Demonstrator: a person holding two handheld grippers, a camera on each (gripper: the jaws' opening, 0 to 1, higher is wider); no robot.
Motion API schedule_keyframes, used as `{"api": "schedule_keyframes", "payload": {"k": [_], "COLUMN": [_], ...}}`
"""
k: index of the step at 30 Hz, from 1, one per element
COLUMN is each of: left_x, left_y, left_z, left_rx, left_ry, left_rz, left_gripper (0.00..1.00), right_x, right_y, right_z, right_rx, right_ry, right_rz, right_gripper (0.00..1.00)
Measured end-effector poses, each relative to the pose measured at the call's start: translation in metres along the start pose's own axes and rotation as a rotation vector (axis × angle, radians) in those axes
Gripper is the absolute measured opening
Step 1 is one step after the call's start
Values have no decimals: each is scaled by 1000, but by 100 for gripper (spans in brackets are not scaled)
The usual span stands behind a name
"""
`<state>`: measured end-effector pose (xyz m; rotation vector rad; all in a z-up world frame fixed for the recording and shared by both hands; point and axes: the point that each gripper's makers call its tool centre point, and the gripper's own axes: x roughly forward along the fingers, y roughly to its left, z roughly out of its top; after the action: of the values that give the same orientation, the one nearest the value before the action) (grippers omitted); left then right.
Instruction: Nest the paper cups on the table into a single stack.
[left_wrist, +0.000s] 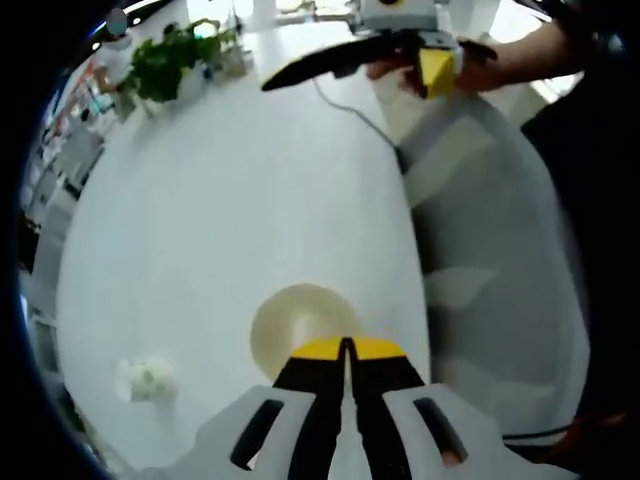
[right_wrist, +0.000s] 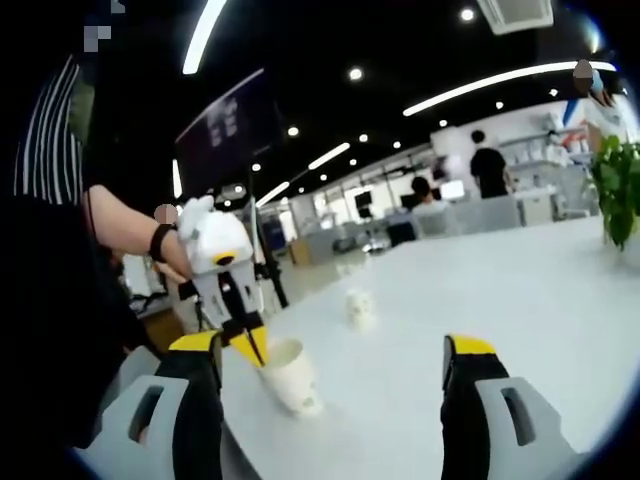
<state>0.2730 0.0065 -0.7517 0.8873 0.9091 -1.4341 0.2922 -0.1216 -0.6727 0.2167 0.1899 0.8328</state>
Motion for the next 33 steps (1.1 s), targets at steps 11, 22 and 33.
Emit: {"api": "schedule_keyframes", "payload": {"k": [11,22,33], "left_x": [-16,-26,-41], "left_y": [11,21,31], "left_z": [11,13,20], "left_rx": [-63,-103,-185], "left_ry": [-105,-183,-294], "left_rz": [46,93,141], "left_gripper": [0,11,23], "right_x": [7,7,8], "right_y": [4,4,7], "right_z": [0,0,0], "right_rx": [-5,-7,-7], "right_ry": [11,21,28], "right_rz": [10,11,20], "right_gripper": [89,89,89]}}
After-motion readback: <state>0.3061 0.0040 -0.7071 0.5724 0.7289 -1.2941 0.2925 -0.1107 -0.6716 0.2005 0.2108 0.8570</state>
